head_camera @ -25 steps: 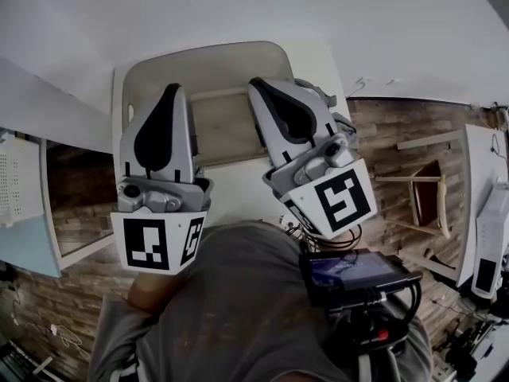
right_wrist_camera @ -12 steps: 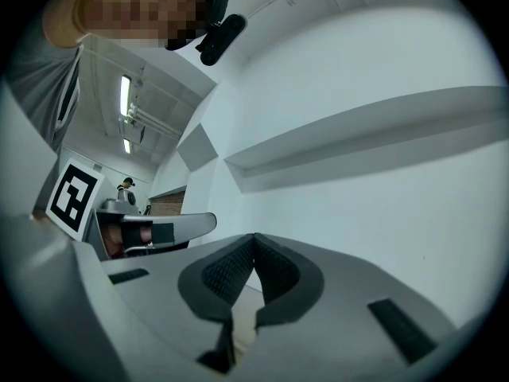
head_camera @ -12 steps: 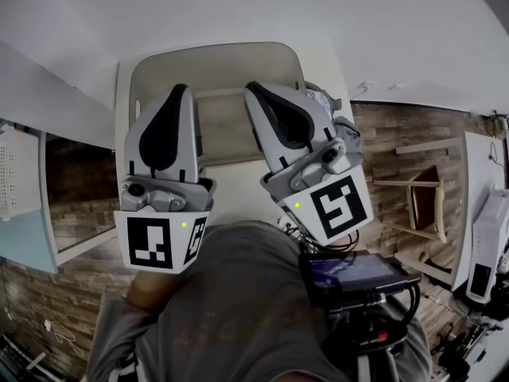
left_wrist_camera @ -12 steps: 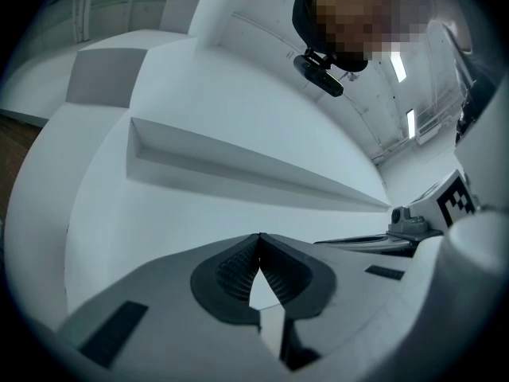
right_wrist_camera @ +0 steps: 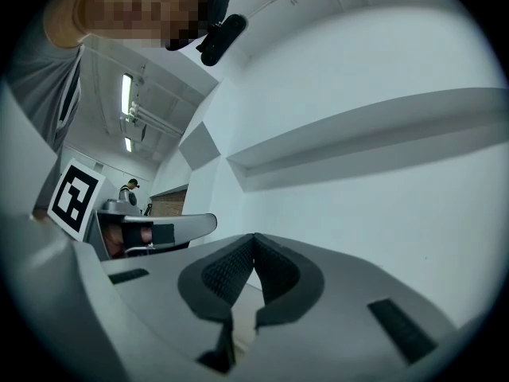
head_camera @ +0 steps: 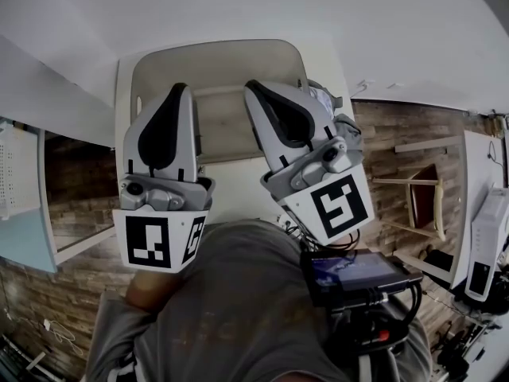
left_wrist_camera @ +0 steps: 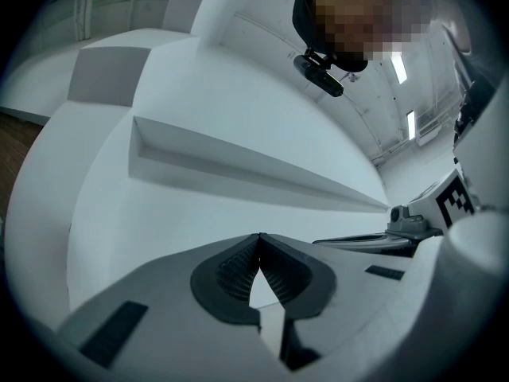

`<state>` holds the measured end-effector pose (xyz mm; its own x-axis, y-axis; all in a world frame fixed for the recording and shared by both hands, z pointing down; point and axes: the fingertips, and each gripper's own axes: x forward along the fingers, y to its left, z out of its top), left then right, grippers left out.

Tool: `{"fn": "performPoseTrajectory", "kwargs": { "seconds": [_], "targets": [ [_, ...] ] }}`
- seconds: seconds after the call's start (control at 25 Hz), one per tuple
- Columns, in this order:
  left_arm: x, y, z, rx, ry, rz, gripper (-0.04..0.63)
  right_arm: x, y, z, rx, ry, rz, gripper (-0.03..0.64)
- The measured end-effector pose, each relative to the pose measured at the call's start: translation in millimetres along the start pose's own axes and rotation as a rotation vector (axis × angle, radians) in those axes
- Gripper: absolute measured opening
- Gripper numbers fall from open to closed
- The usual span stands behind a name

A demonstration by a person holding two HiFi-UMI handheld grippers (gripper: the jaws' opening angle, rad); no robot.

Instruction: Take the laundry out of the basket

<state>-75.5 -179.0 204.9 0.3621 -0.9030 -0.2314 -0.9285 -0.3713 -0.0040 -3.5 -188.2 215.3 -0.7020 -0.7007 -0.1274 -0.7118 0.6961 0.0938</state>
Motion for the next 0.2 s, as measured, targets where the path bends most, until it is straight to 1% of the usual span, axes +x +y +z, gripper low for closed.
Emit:
{"fn": "performPoseTrajectory", "kwargs": {
  "seconds": [0.2],
  "targets": [
    [-5.1,3.7,0.9,0.0,-0.004,0.0,0.008,1.3,6.5,-0.4,0.003,0.001,0.004,0.007]
  ]
}}
